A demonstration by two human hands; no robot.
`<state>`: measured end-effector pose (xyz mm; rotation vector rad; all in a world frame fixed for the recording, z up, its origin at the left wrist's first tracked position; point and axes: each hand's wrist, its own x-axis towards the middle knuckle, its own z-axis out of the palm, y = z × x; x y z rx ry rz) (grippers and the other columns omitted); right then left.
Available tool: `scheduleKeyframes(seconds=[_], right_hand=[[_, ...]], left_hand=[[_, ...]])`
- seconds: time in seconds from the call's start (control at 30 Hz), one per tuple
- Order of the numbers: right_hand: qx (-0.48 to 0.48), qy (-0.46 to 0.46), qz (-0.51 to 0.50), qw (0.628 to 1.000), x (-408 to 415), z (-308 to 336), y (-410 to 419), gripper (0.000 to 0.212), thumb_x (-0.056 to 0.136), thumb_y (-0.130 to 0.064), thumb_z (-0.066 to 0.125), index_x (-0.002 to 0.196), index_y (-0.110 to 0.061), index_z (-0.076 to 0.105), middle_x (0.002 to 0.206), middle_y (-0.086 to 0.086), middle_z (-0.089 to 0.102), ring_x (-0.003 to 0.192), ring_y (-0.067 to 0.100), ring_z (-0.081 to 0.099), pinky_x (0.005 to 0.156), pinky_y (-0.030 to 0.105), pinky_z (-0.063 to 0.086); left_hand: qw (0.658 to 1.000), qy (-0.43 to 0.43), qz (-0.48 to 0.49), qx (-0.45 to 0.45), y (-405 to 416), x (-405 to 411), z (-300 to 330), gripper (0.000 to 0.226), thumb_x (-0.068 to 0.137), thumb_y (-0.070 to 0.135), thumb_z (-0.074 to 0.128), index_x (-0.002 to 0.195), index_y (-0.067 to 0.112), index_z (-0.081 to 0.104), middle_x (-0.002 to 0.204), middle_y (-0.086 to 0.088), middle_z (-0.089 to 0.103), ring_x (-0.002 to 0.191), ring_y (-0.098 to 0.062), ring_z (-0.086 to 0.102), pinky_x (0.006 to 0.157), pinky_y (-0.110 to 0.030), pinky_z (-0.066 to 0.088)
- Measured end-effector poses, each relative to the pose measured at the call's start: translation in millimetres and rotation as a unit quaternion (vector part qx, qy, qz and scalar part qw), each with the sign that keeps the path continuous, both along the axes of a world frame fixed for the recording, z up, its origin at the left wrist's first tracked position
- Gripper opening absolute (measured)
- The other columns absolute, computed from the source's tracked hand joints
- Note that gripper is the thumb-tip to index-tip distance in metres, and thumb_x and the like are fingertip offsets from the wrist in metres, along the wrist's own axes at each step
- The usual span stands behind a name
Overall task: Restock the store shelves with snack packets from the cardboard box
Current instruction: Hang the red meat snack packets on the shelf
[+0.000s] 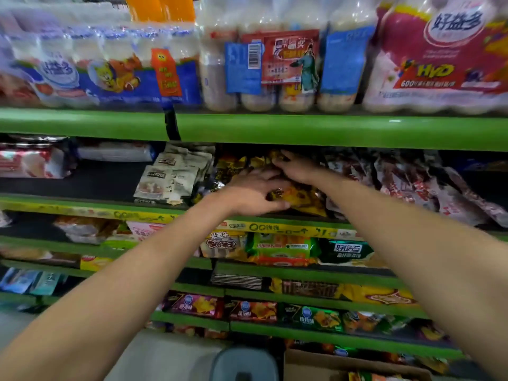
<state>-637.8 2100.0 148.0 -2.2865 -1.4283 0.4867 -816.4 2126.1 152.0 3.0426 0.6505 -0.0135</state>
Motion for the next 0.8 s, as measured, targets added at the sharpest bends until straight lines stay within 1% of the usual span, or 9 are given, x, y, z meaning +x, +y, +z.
scheduleKeyframes(seconds=[0.07,0.13,0.27,0.4,0.47,0.53,0.57,0.7,0.8], right_hand=[[-0.004,0.008,-0.013,1.0,-2,-7,1,0.065,0.101,-0.055,0.042,0.157,-0.028,0.025,0.161,0.011,0.032,0.146,0.031,0.034,0.112,0.031,0.03],[0.004,0.006,-0.03,1.0,-3,-12,-1,0.065,0.099,-0.058,0.045,0.155,-0.03,0.029,0.157,0.013,0.04,0.141,0.035,0.04,0.109,0.033,0.035],[0.015,-0.008,-0.052,0.999,-1,-14,-4,0.058,0.095,-0.061,0.049,0.142,-0.028,0.043,0.143,0.015,0.055,0.128,0.035,0.054,0.099,0.033,0.042],[0.019,-0.003,-0.087,0.996,4,-8,2,0.057,0.096,-0.058,0.048,0.143,-0.026,0.04,0.138,0.018,0.057,0.123,0.035,0.057,0.082,0.03,0.038],[0.003,-0.004,-0.081,0.997,2,-4,7,0.067,0.097,-0.059,0.045,0.154,-0.029,0.028,0.148,0.019,0.049,0.131,0.038,0.051,0.089,0.031,0.039],[-0.008,0.009,-0.052,0.999,-2,-1,14,0.067,0.098,-0.06,0.043,0.156,-0.032,0.025,0.157,0.013,0.039,0.138,0.035,0.044,0.1,0.031,0.037],[-0.008,0.02,-0.044,0.999,-3,0,17,0.065,0.098,-0.061,0.043,0.154,-0.032,0.03,0.158,0.009,0.039,0.138,0.032,0.044,0.101,0.031,0.037],[0.004,0.047,-0.07,0.996,-3,-3,27,0.057,0.095,-0.064,0.045,0.134,-0.024,0.052,0.138,0.009,0.056,0.117,0.027,0.057,0.08,0.029,0.036],[0.005,0.038,-0.06,0.997,-2,-7,33,0.05,0.097,-0.057,0.048,0.127,-0.018,0.056,0.132,0.01,0.059,0.116,0.026,0.056,0.086,0.031,0.041]], left_hand=[[1.0,0.018,-0.004,-0.017,4,-2,-9,0.071,0.09,0.075,0.037,0.154,0.043,0.029,0.168,0.006,0.016,0.153,-0.022,0.015,0.122,-0.049,0.016],[1.0,0.006,-0.008,-0.03,9,-4,-16,0.068,0.092,0.073,0.038,0.153,0.044,0.03,0.168,0.006,0.015,0.153,-0.022,0.012,0.122,-0.052,0.018],[0.998,-0.052,-0.033,-0.031,15,-7,-25,0.06,0.094,0.065,0.045,0.149,0.043,0.038,0.163,0.004,0.029,0.148,-0.022,0.024,0.119,-0.049,0.027],[0.997,-0.057,-0.038,-0.028,17,-8,-26,0.065,0.091,0.069,0.044,0.149,0.041,0.038,0.16,0.003,0.033,0.146,-0.024,0.028,0.117,-0.05,0.03],[0.998,-0.045,-0.038,-0.02,17,-8,-26,0.071,0.087,0.074,0.038,0.15,0.042,0.036,0.161,0.003,0.031,0.147,-0.024,0.027,0.117,-0.051,0.028],[0.998,-0.035,-0.04,-0.021,17,-10,-26,0.079,0.082,0.08,0.032,0.151,0.043,0.034,0.163,0.003,0.028,0.148,-0.024,0.023,0.118,-0.05,0.023],[0.998,-0.032,-0.044,-0.021,17,-12,-25,0.083,0.079,0.083,0.028,0.152,0.043,0.033,0.163,0.004,0.027,0.149,-0.023,0.021,0.119,-0.048,0.02],[0.997,-0.053,-0.063,-0.004,19,-21,-28,0.089,0.076,0.086,0.021,0.152,0.042,0.034,0.162,0.004,0.03,0.149,-0.021,0.021,0.12,-0.042,0.015],[0.996,-0.066,-0.066,0.0,17,-25,-28,0.088,0.078,0.085,0.023,0.152,0.041,0.034,0.162,0.003,0.031,0.15,-0.023,0.021,0.121,-0.042,0.013]])
